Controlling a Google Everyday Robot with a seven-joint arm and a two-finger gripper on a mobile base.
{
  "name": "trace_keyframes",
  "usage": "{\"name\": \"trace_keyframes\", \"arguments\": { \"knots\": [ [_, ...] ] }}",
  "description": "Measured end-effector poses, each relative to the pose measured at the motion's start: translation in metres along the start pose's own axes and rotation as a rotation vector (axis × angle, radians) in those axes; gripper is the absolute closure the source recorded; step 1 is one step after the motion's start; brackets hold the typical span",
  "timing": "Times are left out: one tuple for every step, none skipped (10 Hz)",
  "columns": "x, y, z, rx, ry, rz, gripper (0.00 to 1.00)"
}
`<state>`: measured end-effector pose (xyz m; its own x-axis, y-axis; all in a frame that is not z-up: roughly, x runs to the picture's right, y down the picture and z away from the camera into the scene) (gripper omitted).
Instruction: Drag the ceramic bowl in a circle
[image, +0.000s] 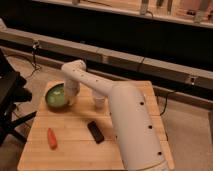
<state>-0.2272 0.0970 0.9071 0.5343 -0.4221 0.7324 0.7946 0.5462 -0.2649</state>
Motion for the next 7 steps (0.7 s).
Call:
{"name": "trace_keyframes", "arguments": {
  "knots": [
    [-0.013,0.005,0.005,0.003,-0.021,-0.013,1.0],
    [-0.028,0.017,0.009,0.001,-0.044,0.002,1.0],
    [-0.035,0.029,0.01,-0.005,-0.059,0.017,1.0],
    [-0.042,0.043,0.01,-0.009,-0.073,0.033,1.0],
    [-0.046,0.059,0.006,-0.007,-0.069,0.043,1.0],
    [-0.048,0.063,0.006,-0.009,-0.068,0.045,1.0],
    [-0.047,0.065,0.004,-0.005,-0.067,0.052,1.0]
  ]
}}
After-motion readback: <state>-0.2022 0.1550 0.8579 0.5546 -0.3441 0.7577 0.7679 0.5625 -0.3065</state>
